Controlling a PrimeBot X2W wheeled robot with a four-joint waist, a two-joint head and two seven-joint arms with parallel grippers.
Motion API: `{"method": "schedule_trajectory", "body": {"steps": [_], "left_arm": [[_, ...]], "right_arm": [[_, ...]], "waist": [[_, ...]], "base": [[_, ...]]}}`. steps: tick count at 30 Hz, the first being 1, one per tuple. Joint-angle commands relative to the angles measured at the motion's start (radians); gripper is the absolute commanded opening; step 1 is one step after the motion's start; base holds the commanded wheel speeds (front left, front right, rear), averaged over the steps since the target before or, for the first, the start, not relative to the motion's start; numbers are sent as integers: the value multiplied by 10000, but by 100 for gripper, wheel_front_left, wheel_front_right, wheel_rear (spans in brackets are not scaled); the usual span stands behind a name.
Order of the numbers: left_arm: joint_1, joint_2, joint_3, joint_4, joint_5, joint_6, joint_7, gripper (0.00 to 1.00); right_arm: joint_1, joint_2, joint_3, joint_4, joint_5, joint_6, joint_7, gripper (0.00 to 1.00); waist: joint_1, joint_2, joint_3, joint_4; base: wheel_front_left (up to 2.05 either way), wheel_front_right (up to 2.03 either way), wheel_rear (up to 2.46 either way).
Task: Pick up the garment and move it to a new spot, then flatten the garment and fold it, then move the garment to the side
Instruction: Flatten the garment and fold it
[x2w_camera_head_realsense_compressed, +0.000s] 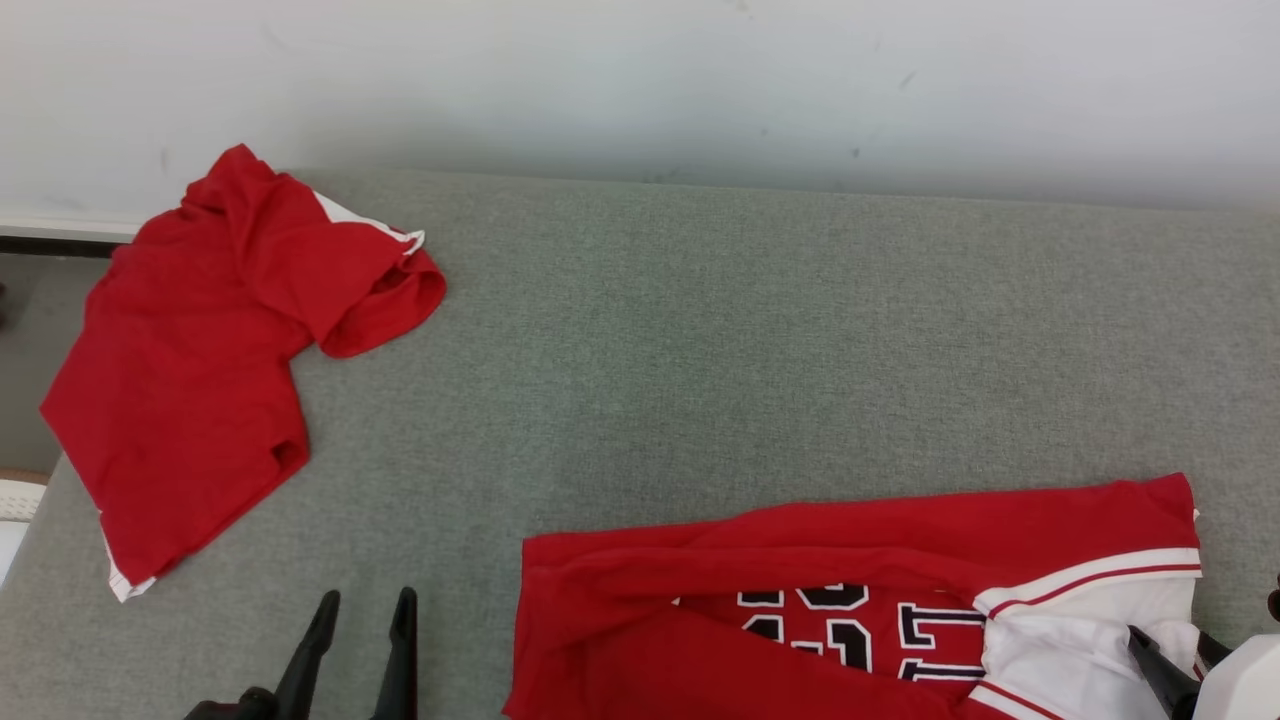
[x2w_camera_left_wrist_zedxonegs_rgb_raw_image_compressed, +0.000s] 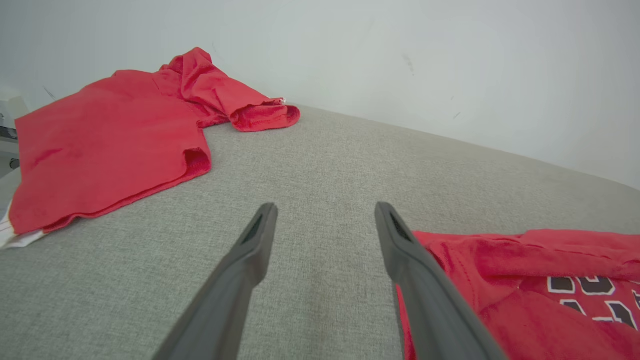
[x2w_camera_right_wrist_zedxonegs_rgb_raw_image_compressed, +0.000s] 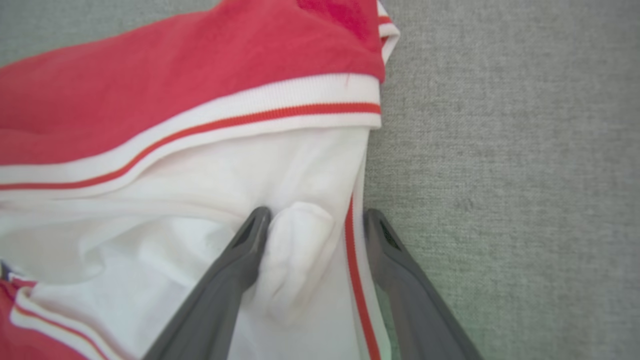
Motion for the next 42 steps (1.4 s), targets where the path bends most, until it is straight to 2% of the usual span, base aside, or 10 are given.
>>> {"method": "schedule_trajectory", "body": {"steps": [1,6,7,8,9,10,16,26,35,42], "left_arm": [[78,-149,189,50,218,-160,-1,100],[2,-382,403,184,389,-372,-2,100],[-47,-425,444,215,420,-425,-2,100],[-91,-463,473,237,423,-472,-2,100],[-129,-493,505,270,467,-514,-2,100],[-165,-520,519,303,524,-561,-2,100],[-203,-663,621,458,702,-721,-2,100],[52,-785,875,534,950,-827,-2,100],[183,-801,1027,610,1063,-863,-2,100],[115,-823,968,690,1103,-870,-2,100]], "right_arm": [[400,277,379,223,89,-2,291,100],[-13,698,820,468,301,47,243,100],[-149,776,978,554,353,56,212,84],[-288,830,1123,628,364,58,124,53],[-422,886,1146,764,386,58,19,32],[-547,917,1269,866,437,58,-41,0],[-1001,586,1438,1373,679,40,-594,0],[-1079,-722,909,1359,1126,-28,-1369,0],[-829,-1954,-416,1416,1176,-25,-1580,0],[-497,-2723,-1362,1060,967,-19,-1377,0]], "waist": [[1,0,11,-45],[1,0,65,-83],[1,0,81,-78],[1,0,95,-69],[1,0,106,-55],[1,0,114,-33],[1,0,58,71],[1,0,-150,-335],[1,0,-263,-999],[1,0,-271,-1152]], "base": [[0,0,0],[0,0,0],[0,0,0],[0,0,0],[0,0,0],[0,0,0],[0,0,0],[0,0,0],[0,0,0],[0,0,0]]}}
